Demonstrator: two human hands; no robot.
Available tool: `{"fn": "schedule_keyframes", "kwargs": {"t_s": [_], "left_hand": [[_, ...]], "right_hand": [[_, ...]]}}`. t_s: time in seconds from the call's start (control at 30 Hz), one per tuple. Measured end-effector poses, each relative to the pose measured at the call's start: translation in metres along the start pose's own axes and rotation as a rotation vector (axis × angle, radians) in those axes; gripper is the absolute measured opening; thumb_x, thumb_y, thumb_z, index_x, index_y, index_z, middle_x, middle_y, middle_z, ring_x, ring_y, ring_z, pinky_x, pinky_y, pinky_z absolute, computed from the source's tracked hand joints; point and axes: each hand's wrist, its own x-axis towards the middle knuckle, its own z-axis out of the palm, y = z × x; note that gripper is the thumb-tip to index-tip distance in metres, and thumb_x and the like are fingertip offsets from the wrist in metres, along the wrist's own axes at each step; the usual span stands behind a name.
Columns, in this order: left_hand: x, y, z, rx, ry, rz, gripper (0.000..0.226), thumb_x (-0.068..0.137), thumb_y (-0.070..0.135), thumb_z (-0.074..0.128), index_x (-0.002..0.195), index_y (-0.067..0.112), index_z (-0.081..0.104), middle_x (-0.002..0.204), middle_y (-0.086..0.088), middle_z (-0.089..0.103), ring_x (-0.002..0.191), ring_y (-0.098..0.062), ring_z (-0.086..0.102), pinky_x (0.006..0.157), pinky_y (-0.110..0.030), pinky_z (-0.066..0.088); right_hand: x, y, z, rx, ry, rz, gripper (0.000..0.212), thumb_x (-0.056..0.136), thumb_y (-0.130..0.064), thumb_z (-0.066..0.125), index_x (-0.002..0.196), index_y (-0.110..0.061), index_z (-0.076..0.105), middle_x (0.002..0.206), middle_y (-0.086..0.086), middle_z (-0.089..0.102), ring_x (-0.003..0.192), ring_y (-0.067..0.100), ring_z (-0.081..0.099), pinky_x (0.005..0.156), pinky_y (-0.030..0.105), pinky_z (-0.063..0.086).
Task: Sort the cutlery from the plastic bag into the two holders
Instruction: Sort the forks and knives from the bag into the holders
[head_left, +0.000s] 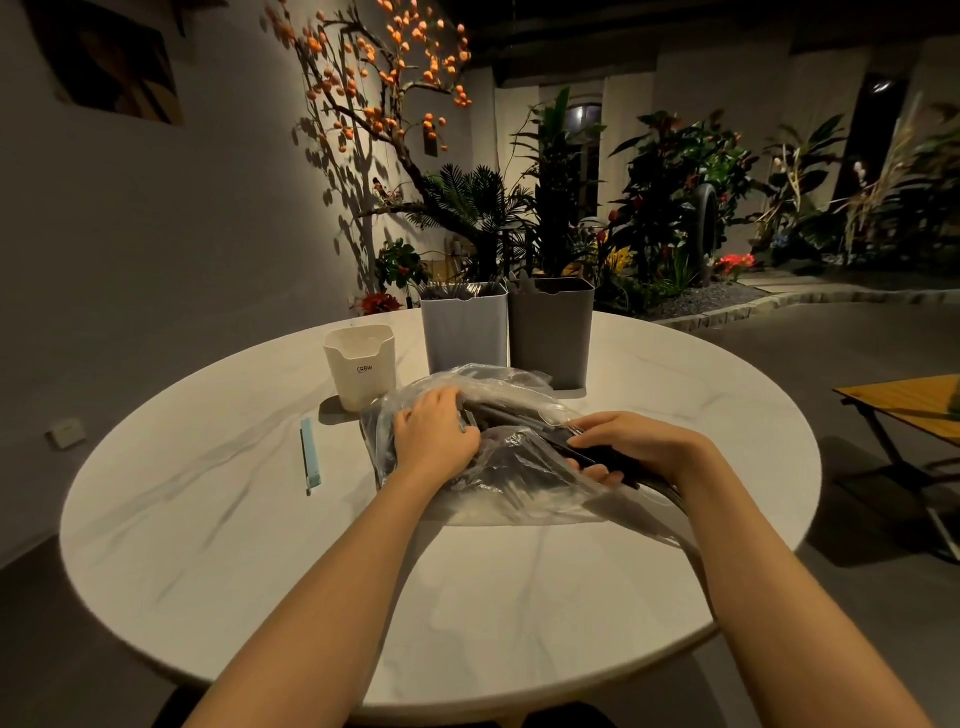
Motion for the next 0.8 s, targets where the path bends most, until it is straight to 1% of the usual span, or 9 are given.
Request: {"fn": "schedule_keyframes", "kwargs": {"t_s": [0.1,0.2,0.3,0.4,0.47,0.53,0.6,0.67,0.8], "left_hand": [[0.0,-0.001,0.0,-0.01,0.0,-0.019,0.042,0.092,0.028,0.051,0.133,0.022,0.049,0.139,-0.001,0.05,0.129,-0.023,0.042,0.113,-0.045,0.023],[0.0,-0.003,-0.003,-0.137,0.067,-0.009,0.031,0.098,0.026,0.04,0.12,0.02,0.06,0.124,-0.004,0.062,0.117,-0.025,0.051,0.111,-0.044,0.026],[-0.005,0.003,-0.014,-0.38,0.156,-0.007,0.049,0.093,0.034,0.022,0.102,0.015,0.066,0.101,-0.007,0.066,0.101,-0.025,0.056,0.102,-0.039,0.031],[-0.005,0.009,-0.018,-0.521,0.238,0.022,0.068,0.087,0.05,0.014,0.089,0.007,0.066,0.079,-0.007,0.066,0.083,-0.024,0.059,0.09,-0.04,0.039],[-0.003,0.012,-0.018,-0.672,0.235,0.0,0.067,0.096,0.053,0.022,0.086,0.003,0.066,0.075,-0.011,0.065,0.077,-0.026,0.06,0.079,-0.037,0.048],[-0.001,0.014,-0.018,-0.787,0.187,-0.052,0.05,0.103,0.039,0.032,0.084,0.005,0.064,0.073,-0.006,0.063,0.073,-0.019,0.06,0.068,-0.021,0.051],[-0.001,0.016,-0.019,-0.799,0.141,-0.057,0.039,0.104,0.031,0.036,0.09,0.008,0.064,0.074,0.0,0.06,0.071,-0.009,0.056,0.06,-0.006,0.045],[-0.002,0.016,-0.018,-0.811,0.104,-0.032,0.034,0.104,0.029,0.037,0.094,0.012,0.064,0.078,0.0,0.06,0.071,-0.007,0.057,0.059,-0.008,0.046],[-0.004,0.024,-0.027,-0.996,0.078,-0.014,0.026,0.101,0.02,0.045,0.08,0.019,0.061,0.077,-0.003,0.06,0.074,-0.016,0.06,0.057,-0.02,0.048]], "right_hand": [[-0.002,0.0,0.0,-0.016,-0.017,0.003,0.023,0.101,-0.003,0.037,0.117,0.001,0.052,0.075,0.011,0.055,0.052,0.011,0.046,0.042,0.018,0.035],[-0.003,0.0,-0.001,0.023,-0.092,-0.024,0.022,0.101,-0.004,0.036,0.118,0.001,0.05,0.077,0.011,0.054,0.052,0.011,0.045,0.042,0.017,0.037],[-0.004,-0.002,-0.003,0.077,-0.165,-0.066,0.027,0.102,-0.005,0.034,0.125,-0.001,0.045,0.078,0.01,0.053,0.053,0.011,0.044,0.041,0.016,0.038],[-0.002,-0.001,-0.002,0.1,-0.207,-0.101,0.031,0.101,-0.006,0.034,0.131,-0.003,0.043,0.079,0.011,0.055,0.054,0.011,0.046,0.043,0.016,0.042],[0.0,-0.002,-0.001,0.108,-0.22,-0.124,0.029,0.101,-0.005,0.034,0.129,-0.002,0.044,0.08,0.011,0.054,0.054,0.011,0.047,0.043,0.017,0.043],[0.001,-0.003,0.0,0.101,-0.223,-0.13,0.027,0.102,-0.006,0.033,0.126,-0.004,0.045,0.08,0.01,0.054,0.054,0.011,0.047,0.043,0.016,0.043],[0.002,-0.003,0.003,0.095,-0.241,-0.123,0.026,0.103,-0.008,0.032,0.125,-0.005,0.045,0.079,0.009,0.053,0.053,0.01,0.045,0.042,0.016,0.041],[0.003,-0.003,0.004,0.094,-0.268,-0.097,0.028,0.103,-0.01,0.03,0.127,-0.008,0.045,0.077,0.009,0.051,0.052,0.009,0.042,0.041,0.015,0.038],[0.002,-0.003,0.005,0.143,-0.363,-0.073,0.029,0.102,-0.013,0.032,0.127,-0.012,0.048,0.076,0.008,0.047,0.051,0.007,0.04,0.041,0.014,0.033]]}}
